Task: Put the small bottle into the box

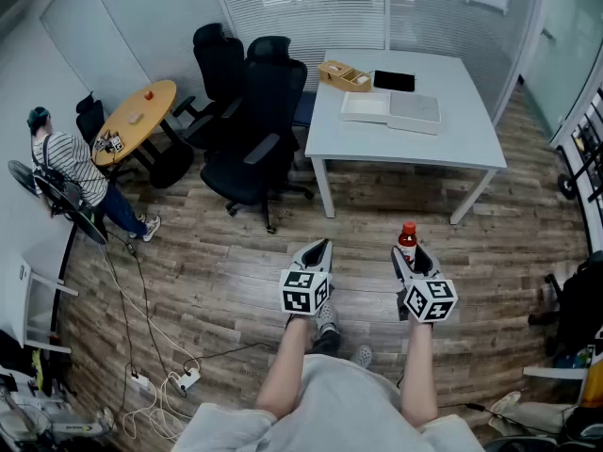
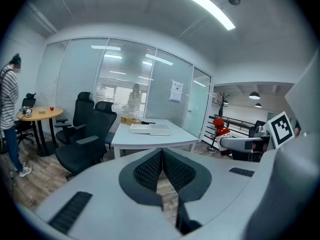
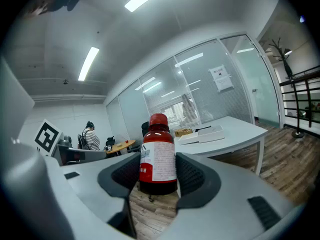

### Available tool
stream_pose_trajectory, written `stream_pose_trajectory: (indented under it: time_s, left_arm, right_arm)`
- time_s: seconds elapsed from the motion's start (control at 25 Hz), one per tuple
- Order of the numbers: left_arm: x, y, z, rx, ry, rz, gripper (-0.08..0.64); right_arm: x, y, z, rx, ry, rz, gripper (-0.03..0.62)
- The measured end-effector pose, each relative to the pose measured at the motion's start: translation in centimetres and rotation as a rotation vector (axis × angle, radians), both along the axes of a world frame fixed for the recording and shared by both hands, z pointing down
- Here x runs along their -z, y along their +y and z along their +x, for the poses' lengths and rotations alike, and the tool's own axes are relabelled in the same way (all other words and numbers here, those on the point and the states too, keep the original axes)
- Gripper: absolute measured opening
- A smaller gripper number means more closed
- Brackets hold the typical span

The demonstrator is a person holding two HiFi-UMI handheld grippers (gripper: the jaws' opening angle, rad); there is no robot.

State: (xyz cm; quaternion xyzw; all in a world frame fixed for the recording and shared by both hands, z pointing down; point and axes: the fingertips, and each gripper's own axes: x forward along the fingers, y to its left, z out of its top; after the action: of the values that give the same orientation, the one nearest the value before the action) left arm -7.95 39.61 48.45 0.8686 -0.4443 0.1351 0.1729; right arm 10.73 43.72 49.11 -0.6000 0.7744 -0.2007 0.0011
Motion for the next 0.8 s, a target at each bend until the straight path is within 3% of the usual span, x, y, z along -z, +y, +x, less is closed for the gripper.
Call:
stream_pose_trajectory:
  time_s: [0.44,0.8]
  left_arm:
    - [-1.8,-3.7,-0.3,-0.030,0.026,-0.045,0.029]
    - [-2.8,-10.3,-1.7,-0.044,0.060,-0.070,0.029]
  right_arm:
    - [-1.0,-3.2,-1.2,-0.006,-0.004,-0.028,0.222]
    - [-1.7,-10.4,-3.1,-0.009,-0.001,-0.061,0.224]
